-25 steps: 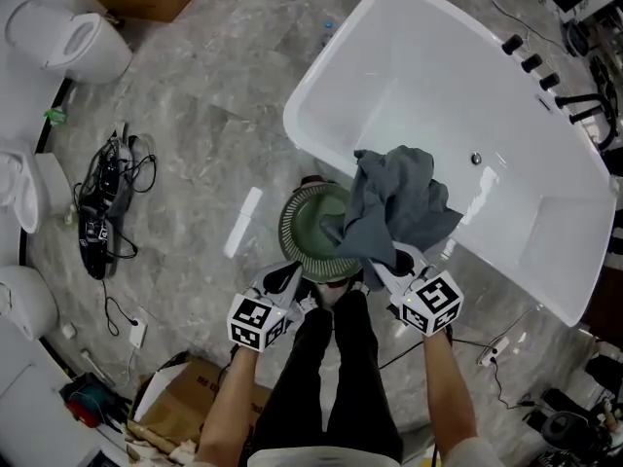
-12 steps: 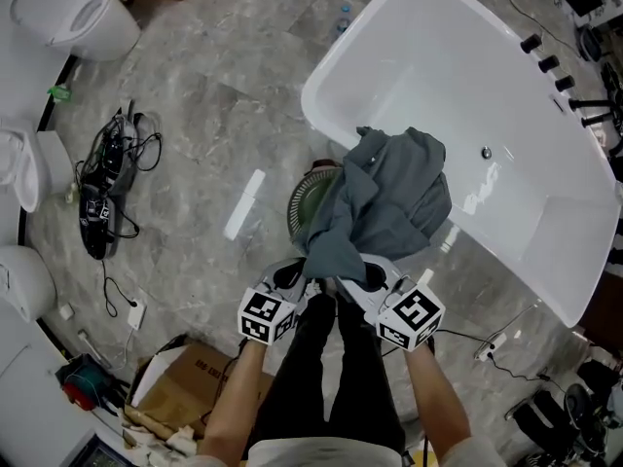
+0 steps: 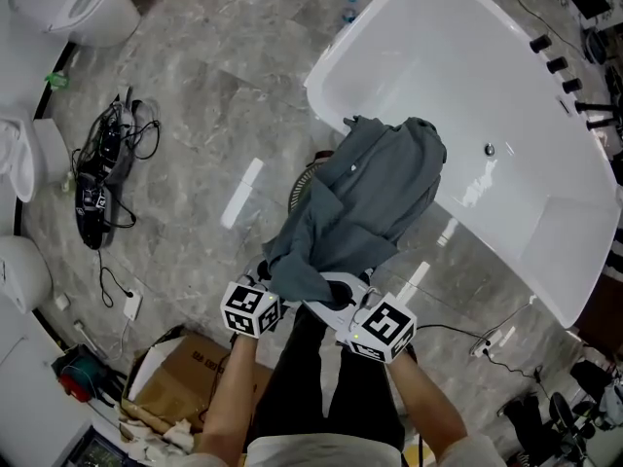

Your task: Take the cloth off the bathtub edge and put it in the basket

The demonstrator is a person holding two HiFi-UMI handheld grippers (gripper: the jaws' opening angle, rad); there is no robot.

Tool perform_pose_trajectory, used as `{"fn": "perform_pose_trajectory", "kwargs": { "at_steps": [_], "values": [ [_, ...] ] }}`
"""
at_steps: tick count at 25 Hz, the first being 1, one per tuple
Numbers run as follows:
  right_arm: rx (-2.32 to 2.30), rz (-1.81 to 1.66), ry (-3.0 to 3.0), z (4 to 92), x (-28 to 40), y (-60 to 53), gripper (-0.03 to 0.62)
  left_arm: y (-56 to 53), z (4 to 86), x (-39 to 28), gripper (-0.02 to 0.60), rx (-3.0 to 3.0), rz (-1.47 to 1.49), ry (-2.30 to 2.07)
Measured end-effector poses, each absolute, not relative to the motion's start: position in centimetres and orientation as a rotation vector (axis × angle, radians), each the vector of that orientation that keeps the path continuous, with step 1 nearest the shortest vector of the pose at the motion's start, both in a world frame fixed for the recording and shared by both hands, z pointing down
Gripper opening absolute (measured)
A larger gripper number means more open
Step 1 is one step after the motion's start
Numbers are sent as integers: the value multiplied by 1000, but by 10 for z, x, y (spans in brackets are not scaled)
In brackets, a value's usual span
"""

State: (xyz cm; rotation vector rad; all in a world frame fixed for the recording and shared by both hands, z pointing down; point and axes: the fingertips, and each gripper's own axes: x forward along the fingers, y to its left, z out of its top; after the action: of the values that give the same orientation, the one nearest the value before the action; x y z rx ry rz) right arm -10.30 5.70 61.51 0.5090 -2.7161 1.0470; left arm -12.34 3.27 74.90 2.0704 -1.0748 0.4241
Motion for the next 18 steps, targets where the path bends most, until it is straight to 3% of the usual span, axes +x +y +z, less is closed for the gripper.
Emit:
{"fn": "perform_pose_trajectory", "kwargs": {
  "at_steps": [7,18],
  "values": [
    [405,1187,-2749,615,-125,75,40,34,755,-140,58,2024,395,-1106],
    [982,1260,-2344,759,-21,0,41,35,766,-127,58,2009,415,-1057]
  ]
}}
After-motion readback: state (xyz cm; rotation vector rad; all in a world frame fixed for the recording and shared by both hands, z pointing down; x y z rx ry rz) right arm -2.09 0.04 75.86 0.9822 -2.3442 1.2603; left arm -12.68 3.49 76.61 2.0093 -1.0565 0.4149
